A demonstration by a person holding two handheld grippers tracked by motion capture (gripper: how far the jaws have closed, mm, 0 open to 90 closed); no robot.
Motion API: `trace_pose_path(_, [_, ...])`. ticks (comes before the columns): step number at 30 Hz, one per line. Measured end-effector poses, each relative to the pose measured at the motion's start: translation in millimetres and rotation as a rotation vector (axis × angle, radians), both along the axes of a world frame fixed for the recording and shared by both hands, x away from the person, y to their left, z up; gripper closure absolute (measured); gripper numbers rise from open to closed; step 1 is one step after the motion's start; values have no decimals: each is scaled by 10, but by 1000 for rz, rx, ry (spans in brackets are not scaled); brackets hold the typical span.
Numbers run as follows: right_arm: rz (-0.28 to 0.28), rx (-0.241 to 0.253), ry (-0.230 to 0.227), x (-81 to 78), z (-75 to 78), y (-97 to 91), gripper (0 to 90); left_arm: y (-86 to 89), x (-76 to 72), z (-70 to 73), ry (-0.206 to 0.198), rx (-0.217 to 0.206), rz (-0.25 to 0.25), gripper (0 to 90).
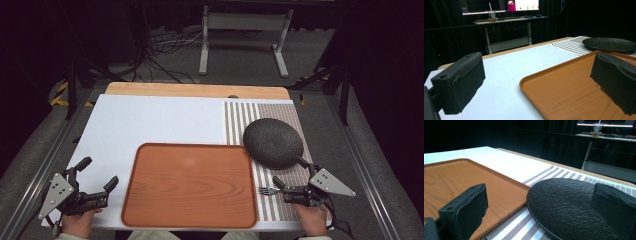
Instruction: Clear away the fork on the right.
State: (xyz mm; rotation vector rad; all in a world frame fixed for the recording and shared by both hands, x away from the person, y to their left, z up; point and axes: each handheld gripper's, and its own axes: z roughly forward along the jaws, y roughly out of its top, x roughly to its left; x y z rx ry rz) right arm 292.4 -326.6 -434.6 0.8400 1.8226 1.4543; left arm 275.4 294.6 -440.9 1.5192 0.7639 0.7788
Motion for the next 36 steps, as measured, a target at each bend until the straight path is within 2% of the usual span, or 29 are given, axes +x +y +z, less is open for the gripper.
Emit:
trace_pose_path(7, [9,-5,-4,-6,4,8,16,-9,-8,27,9,-15,1,1])
trace_pose_path(10, [9,-2,-4,-6,9,5,16,-24,-24,42,0,5,-4,1])
trace_pose_path(14, [16,-3,8,-3,22,12,16,-13,-18,39,7,-5,-6,1])
trace_pose_path(18, [33,-6,1,-5,66,28,16,-7,-14,42,12,-3,-3,1])
trace_pose_path(22, [59,-29,38,18,177,52,16,-5,-14,49,6,-2,-2,1])
trace_pose_path(24, [62,-76,69,34,218,70,15,-2,-15,49,6,-1,0,1])
trace_pose_path(26, [65,-155,98,49,250,101,8,-1,-15,51,7,-3,3,2])
trace_pose_path(28, [89,-213,117,54,291,129,17,-4,-17,51,6,-4,3,1])
trace_pose_path(29, [120,-258,136,65,342,154,39,-4,-15,55,3,-2,2,1])
trace_pose_path(30, [141,-282,153,79,373,166,40,-4,-15,55,3,-2,2,1])
trace_pose_path(31, [141,-282,153,79,373,166,40,-5,-20,59,5,-4,2,1])
trace_pose_path(33, [166,-335,180,119,447,188,44,-13,-31,74,1,-4,-4,2])
trace_pose_path(36, [192,-370,210,160,507,189,47,-13,-41,88,-3,0,-7,1])
